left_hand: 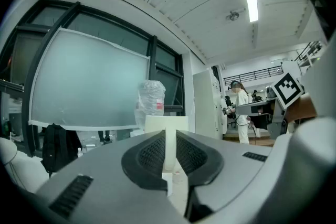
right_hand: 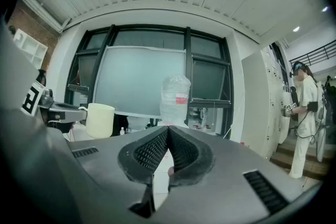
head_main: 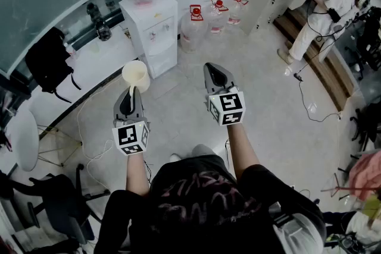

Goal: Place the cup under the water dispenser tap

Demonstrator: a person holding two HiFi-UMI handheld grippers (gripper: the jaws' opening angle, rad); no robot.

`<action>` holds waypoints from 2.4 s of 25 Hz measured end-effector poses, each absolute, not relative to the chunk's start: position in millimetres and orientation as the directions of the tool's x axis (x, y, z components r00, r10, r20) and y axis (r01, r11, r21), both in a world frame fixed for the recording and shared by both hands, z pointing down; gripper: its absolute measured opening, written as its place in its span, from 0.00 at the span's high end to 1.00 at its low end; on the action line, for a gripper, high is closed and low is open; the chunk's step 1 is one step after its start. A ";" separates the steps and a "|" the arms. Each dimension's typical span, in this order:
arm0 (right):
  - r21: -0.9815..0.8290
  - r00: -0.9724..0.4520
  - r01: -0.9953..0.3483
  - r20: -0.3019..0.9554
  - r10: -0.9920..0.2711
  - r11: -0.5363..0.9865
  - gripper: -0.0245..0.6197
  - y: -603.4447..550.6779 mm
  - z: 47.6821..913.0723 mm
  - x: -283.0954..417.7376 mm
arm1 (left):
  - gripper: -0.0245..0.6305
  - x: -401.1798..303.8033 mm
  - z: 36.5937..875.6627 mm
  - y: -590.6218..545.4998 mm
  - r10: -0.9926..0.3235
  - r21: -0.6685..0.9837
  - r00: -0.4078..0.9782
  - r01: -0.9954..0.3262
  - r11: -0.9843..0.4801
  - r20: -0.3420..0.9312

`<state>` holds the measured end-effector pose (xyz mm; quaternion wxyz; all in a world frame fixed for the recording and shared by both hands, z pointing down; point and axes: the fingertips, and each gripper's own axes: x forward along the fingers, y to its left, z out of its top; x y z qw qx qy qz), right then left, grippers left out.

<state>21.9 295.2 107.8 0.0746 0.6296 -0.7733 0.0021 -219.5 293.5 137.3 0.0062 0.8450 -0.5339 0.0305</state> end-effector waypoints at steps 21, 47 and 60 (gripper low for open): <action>0.095 -0.215 -0.969 0.128 -0.968 0.228 0.94 316.4 117.4 6.5 | 0.89 -226.4 148.2 313.4 -0.891 -0.003 0.450 -0.893 -0.451 0.065; 0.022 -0.274 -0.958 0.220 -0.936 0.286 0.94 122.4 179.0 78.4 | 0.89 -157.0 206.8 142.5 -0.892 0.016 0.420 -0.906 -0.424 0.168; -0.042 -0.397 -0.914 0.310 -0.864 0.404 0.94 -37.3 245.1 147.2 | 0.89 -77.8 252.6 13.3 -0.900 0.004 0.346 -0.934 -0.358 0.265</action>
